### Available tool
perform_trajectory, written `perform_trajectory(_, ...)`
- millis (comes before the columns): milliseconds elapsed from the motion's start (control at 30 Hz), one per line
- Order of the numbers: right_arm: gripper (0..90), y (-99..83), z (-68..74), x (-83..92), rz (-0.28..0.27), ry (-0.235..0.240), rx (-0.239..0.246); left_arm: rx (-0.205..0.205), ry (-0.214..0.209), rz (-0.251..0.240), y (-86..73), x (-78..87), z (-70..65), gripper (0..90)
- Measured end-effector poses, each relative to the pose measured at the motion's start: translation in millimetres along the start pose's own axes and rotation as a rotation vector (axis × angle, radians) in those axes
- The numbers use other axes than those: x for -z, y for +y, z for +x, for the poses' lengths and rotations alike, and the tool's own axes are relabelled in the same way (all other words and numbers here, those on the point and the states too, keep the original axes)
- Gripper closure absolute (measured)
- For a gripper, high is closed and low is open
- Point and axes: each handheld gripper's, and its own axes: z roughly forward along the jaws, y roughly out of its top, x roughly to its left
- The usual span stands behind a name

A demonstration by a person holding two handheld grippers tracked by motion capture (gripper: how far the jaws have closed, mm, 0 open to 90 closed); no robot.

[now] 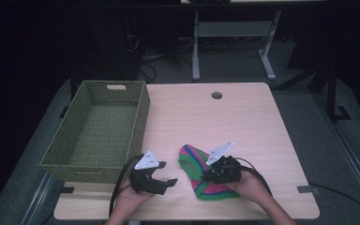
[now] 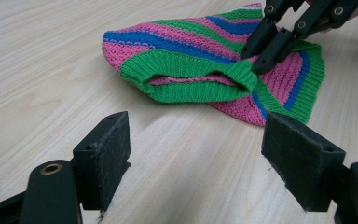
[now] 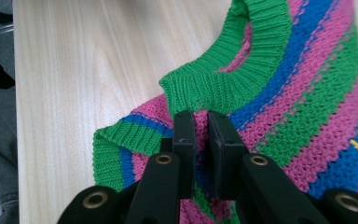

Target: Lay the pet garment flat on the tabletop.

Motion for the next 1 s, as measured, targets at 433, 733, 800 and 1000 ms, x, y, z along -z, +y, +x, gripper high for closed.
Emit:
perform_trajectory(433, 82.6, -2.8, -1.9, 17.8, -0.053, 0.008, -0.038, 0.005, -0.025, 0.000, 1.3, -2.1, -0.8, 25.4)
perform_trajectory(733, 82.7, -5.3, -7.6, 33.3, -0.092, 0.011, -0.070, -0.006, -0.040, 0.001, 3.3, -4.0, -1.0, 25.4)
perform_trajectory(800, 82.8, -4.6, -8.1, 37.8, -0.099, 0.008, -0.072, -0.011, -0.042, 0.001, 4.3, -3.8, -1.0, 25.4)
perform_trajectory(1000, 82.8, -5.2, -10.4, 51.5, -0.140, 0.003, -0.077, -0.018, -0.051, -0.004, 8.2, -4.0, -1.7, 25.4)
